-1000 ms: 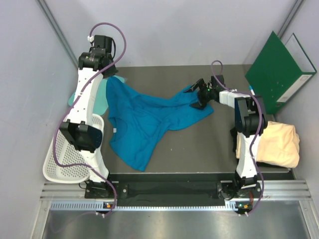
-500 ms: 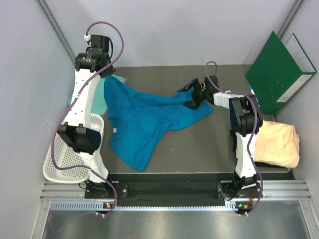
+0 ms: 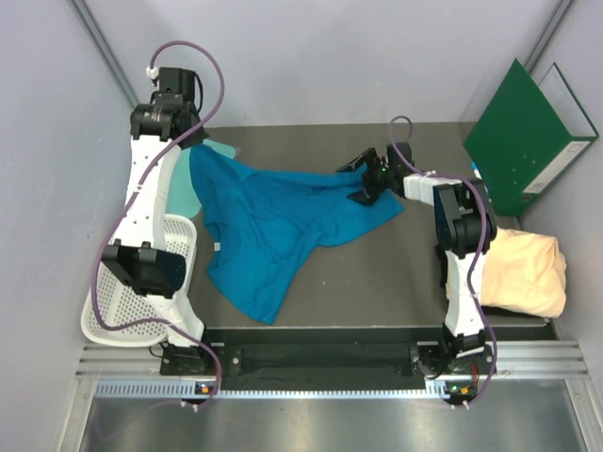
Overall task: Fold and stack the t-shirts
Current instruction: Flatten out the tshirt
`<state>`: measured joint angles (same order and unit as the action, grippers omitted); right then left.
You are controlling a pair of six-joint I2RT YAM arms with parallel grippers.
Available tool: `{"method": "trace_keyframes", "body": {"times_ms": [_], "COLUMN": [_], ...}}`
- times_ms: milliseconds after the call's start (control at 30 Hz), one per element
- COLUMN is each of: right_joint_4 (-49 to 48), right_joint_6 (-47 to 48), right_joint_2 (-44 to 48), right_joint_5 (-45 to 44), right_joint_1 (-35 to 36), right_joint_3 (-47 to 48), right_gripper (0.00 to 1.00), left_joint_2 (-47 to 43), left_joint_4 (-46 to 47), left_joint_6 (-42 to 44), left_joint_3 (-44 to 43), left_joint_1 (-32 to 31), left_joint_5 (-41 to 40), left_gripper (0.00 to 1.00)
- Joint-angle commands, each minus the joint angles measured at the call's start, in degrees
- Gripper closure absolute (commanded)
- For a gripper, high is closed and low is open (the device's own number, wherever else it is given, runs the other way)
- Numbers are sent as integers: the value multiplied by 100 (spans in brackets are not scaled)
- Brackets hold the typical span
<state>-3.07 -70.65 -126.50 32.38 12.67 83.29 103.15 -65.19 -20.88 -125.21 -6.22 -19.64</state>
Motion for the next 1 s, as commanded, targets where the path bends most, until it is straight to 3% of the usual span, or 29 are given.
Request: {"method": "trace_keyframes", "body": {"times_ms": [0, 433, 700, 733, 833, 867, 967], "right_joint_4": [290, 351, 114, 79, -27, -44, -53], "right_joint_6": [403, 720, 632, 632, 632, 632, 693], "right_joint_2": [187, 38, -226, -235, -288, -270, -157], "right_joint_5": [-900, -935, -839, -821, -768, -768, -768], "right_joint_1": [-282, -783, -792, -792, -766, -766, -748], "right_joint_3": [3, 390, 531, 522, 513, 505, 496], "right_gripper": [2, 6, 21, 25, 62, 82, 96], "left_joint_2": [-419, -665, -929, -937, -929, -920, -894], "left_joint_4": [50, 383, 498, 507, 533, 533, 551], "left_joint_6": [67, 41, 49, 58, 67, 67, 84], "left_joint_3": [163, 953, 1525, 1543, 1578, 1578, 1596], "left_joint_1": [59, 51, 51, 51, 51, 51, 51], "left_joint_5": [-111, 680, 777, 786, 821, 821, 830], "left_gripper": [100, 100, 100, 100, 100, 100, 100]}}
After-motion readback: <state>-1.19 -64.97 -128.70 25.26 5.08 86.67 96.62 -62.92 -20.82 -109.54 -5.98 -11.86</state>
